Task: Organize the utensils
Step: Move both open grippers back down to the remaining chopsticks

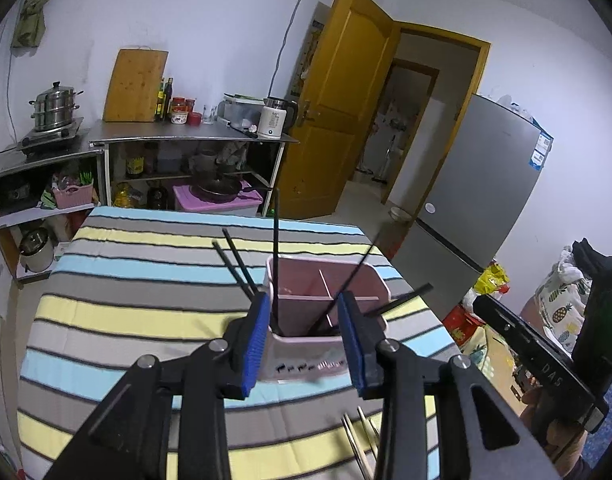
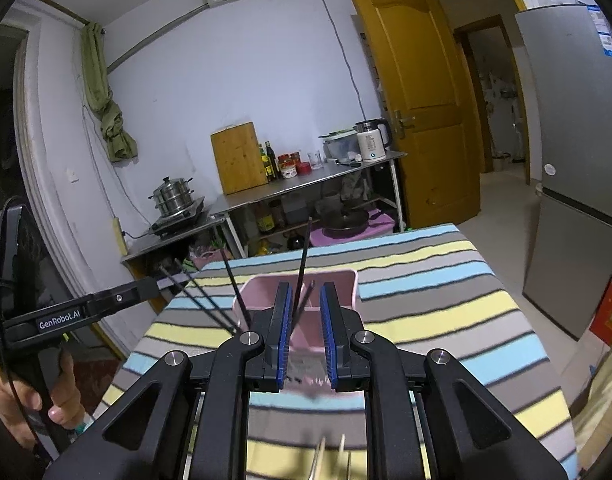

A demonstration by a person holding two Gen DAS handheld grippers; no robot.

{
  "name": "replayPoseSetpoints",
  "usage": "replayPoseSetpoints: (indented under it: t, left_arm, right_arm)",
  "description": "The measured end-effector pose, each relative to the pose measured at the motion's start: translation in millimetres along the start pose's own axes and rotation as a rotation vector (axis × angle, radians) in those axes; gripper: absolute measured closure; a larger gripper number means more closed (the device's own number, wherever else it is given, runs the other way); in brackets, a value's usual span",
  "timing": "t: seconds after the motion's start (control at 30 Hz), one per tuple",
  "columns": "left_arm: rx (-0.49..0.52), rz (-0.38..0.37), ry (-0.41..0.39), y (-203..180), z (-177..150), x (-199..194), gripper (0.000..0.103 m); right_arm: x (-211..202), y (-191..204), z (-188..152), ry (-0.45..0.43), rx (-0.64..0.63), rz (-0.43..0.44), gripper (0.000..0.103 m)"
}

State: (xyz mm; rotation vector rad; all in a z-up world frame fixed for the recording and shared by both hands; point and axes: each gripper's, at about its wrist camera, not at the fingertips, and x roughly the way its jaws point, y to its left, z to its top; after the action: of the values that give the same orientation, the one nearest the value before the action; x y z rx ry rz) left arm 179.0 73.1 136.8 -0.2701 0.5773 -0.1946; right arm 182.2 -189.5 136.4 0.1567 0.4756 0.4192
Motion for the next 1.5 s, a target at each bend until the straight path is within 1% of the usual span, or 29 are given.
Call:
replayPoseSetpoints:
  t: [0.1, 0.23, 0.43, 0.77, 0.97, 1.17, 1.37, 1.5]
  left_arm:
    - [-0.004, -0.009, -0.003, -2.7, -11.0, -8.2, 0.066]
    - [0.005, -0.016, 0.006, -12.0, -37.4, -18.3, 0.066]
    - [0.02, -0.02, 0.03, -19.9, -72.5, -25.5, 0.066]
    - [0.018, -0.008, 0.039, -21.8, -117.3, -38.4, 0.066]
    - [0.024, 0.008, 0.064, -24.0, -141.6, -36.7, 0.066]
    - [0.015, 0.0, 0.112, -28.2, -161.0, -27.1, 0.066]
    - [-0.003, -0.021, 0.165, -31.3, -173.0, -11.0, 0.066]
    - [-0.008, -0.032, 0.21, -32.9, -178.0, 6.8, 0.066]
  right_arm:
    - [-12.8, -0.2, -10.0, 0.007, 0.0, -0.008, 0.088]
    - [-29.9, -2.0, -29.4, 0.021, -0.005, -0.02, 0.088]
    - [-45.2, 1.1, -51.7, 0.045, -0.03, -0.04, 0.088]
    - [-60.4, 3.5, -91.3, 0.085, -0.043, -0.064, 0.088]
    - [-63.7, -1.5, -111.5, 0.119, -0.045, -0.074, 0.088]
    - [-61.4, -5.9, -126.0, 0.148, -0.042, -0.08, 0.088]
    - [-50.0, -14.5, -137.1, 0.188, -0.031, -0.084, 0.088]
    - [-37.7, -19.0, -146.8, 0.228, -0.026, -0.086, 0.088]
